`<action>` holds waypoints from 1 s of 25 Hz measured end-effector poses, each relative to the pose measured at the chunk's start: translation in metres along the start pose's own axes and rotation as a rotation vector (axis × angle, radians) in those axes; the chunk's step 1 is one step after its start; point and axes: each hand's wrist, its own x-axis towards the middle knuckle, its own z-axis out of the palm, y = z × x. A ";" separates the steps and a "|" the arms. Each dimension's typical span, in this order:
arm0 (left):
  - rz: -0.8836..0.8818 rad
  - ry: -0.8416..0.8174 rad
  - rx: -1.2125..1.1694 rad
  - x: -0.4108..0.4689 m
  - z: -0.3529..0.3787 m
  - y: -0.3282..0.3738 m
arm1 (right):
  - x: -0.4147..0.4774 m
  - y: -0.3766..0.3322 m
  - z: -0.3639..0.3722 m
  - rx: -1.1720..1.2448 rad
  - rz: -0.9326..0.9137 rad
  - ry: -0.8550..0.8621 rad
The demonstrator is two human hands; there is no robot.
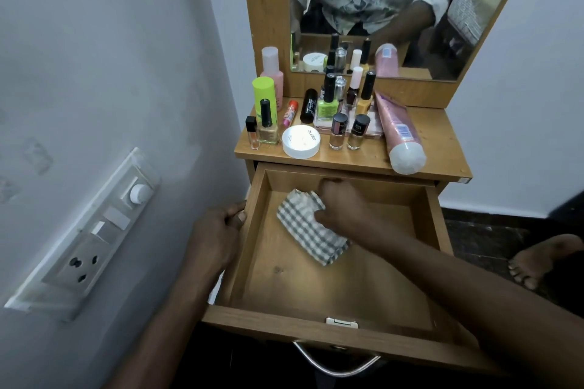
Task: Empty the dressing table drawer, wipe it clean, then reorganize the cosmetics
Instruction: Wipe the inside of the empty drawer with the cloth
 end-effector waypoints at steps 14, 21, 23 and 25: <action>0.038 0.026 0.105 0.006 -0.002 -0.003 | 0.012 0.022 0.043 -0.745 -0.931 0.525; 0.104 0.004 0.149 0.004 -0.002 0.000 | -0.017 0.084 0.031 -1.206 -0.638 0.417; 0.122 0.015 0.135 0.003 -0.001 -0.002 | -0.034 0.100 0.026 -1.144 -0.469 0.281; 0.139 0.030 0.166 0.000 0.001 0.001 | -0.031 0.088 0.034 -0.955 -0.441 0.245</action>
